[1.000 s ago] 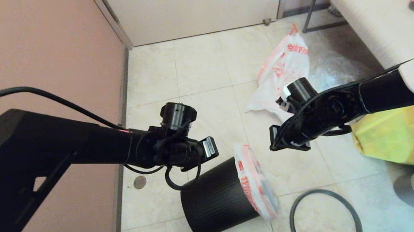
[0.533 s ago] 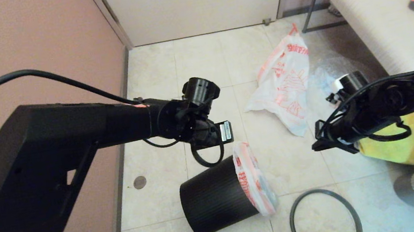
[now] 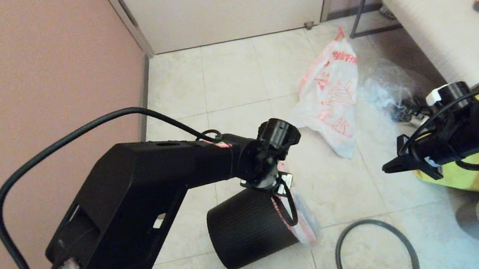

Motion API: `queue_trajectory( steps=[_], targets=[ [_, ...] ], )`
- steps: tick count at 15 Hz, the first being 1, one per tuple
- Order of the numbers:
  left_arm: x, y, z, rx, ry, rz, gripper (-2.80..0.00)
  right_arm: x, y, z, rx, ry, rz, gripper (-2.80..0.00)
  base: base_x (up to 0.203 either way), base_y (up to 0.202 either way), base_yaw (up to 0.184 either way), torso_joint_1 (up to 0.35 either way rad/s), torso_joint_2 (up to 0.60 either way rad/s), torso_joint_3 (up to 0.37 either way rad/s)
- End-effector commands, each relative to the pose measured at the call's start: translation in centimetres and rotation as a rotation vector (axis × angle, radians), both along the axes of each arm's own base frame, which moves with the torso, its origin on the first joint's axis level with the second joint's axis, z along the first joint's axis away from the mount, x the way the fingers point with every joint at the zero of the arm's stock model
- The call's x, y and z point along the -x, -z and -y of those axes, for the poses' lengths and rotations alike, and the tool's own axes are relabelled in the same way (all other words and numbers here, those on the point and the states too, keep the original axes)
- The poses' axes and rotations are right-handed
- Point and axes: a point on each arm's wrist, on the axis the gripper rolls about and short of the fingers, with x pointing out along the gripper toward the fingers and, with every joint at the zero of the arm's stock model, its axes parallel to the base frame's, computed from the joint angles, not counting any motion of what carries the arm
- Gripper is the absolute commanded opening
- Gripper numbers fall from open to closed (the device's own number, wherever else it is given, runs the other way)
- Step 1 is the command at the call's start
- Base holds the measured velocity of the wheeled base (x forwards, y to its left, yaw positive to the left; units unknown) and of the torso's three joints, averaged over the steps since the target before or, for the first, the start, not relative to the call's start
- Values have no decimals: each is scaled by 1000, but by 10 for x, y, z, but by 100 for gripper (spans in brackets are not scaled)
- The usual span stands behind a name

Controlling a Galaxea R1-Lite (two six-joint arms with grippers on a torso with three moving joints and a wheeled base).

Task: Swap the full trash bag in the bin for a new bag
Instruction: Put the new garbage bag on the trash can

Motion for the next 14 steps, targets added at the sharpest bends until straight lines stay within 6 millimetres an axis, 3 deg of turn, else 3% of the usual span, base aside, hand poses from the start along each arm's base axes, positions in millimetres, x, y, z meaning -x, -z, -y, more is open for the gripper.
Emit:
queue_trajectory(
  steps=[1,3,4,6,8,10,14],
  targets=[
    [0,-4,-5,50,-66,-7,-280,-10,16,-11,-36,-76,7,-280,0,0,0,0,0,0],
    [-3,-27,-29,116,-142,-10,-280,-23,28,-33,-13,-158,44,-280,0,0,0,0,0,0],
    [-6,-40,-46,155,-184,-11,-280,-33,26,-47,1,-191,87,0,0,0,0,0,0,0],
    [-11,-55,-86,199,-258,-27,-280,-51,23,-75,6,-253,144,0,0,0,0,0,0,0],
    [-12,-51,-112,213,-309,-80,-280,-69,30,-100,4,-300,174,0,0,0,0,0,0,0],
    [-12,-43,-129,252,-346,-143,-280,-84,43,-120,0,-350,177,0,0,0,0,0,0,0],
    [-17,-43,-140,304,-382,-113,-280,-98,75,-157,47,-525,251,0,0,0,0,0,0,0]
  ],
)
